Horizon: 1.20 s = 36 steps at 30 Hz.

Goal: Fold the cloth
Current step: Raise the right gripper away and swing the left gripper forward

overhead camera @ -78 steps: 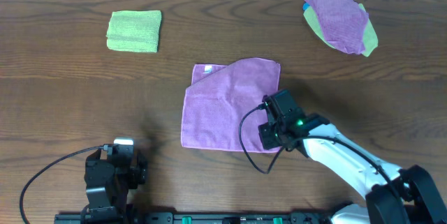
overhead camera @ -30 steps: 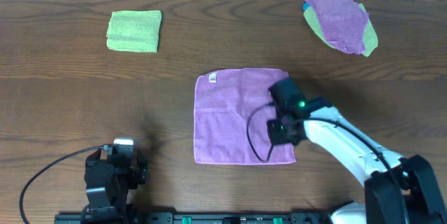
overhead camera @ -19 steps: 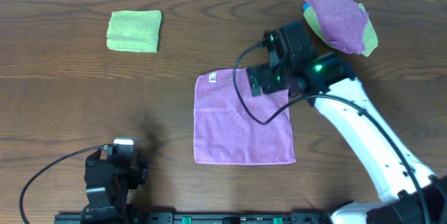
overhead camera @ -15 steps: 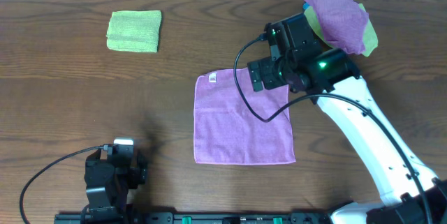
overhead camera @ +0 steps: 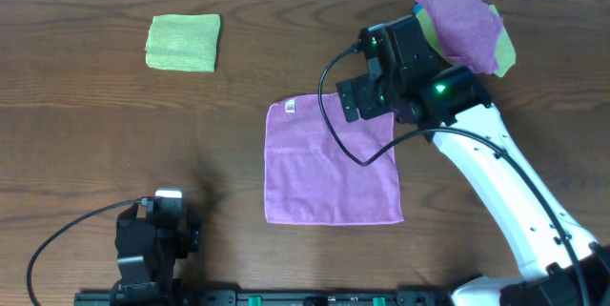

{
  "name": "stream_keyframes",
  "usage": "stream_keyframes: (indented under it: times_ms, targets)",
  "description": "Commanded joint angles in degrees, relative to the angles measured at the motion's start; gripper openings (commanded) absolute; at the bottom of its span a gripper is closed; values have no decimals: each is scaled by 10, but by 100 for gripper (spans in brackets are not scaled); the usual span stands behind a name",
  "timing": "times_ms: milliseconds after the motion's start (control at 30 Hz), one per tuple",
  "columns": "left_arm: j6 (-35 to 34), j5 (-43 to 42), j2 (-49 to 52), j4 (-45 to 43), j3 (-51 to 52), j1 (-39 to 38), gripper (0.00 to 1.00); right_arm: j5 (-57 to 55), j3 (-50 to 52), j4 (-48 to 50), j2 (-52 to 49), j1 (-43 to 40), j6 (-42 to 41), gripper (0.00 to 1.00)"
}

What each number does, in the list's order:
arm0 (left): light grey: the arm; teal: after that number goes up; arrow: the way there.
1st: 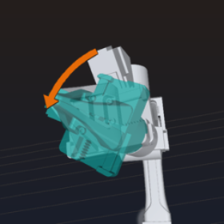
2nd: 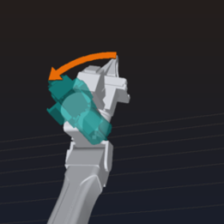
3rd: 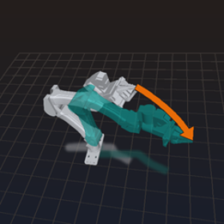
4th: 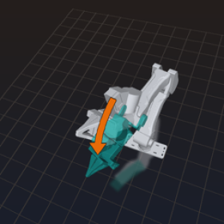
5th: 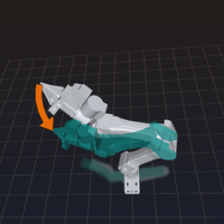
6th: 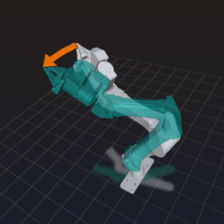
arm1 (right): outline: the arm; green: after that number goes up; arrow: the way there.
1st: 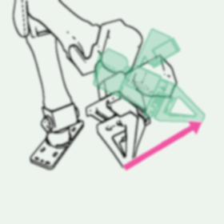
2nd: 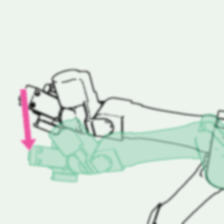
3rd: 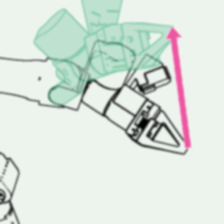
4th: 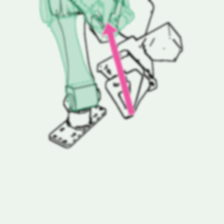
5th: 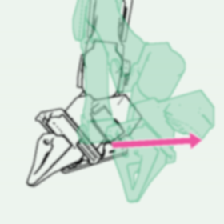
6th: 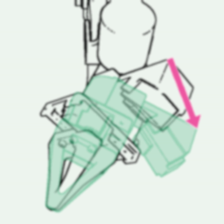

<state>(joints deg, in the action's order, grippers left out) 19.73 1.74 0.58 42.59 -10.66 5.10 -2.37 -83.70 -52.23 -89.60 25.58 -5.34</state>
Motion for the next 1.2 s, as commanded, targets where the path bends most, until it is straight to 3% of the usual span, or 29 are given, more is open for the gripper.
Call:
stream_keyframes:
  times_ms: [0,100,333,800,900,1033,1167]
  targets:
    - [0,2,-4,8,11,1,95,-1,-7,-13,0,-4,31,99]
    - [-5,-28,-4,-11,11,1,95,-2,-7,-27,0,-4,33,99]
    - [-7,-297,-4,-46,7,1,95,-24,-7,-31,0,-4,39,99]
    - [-6,-692,-4,-120,7,1,95,-21,-7,-66,0,-4,42,99]
    - [-4,-739,-4,-148,7,1,95,-21,-7,-79,0,-4,42,99]
    - [-4,-738,-4,-208,7,1,95,-16,-7,-98,0,-4,42,99]
    - [-5,-755,-4,-215,7,1,95,3,-7,-108,0,-4,42,99]
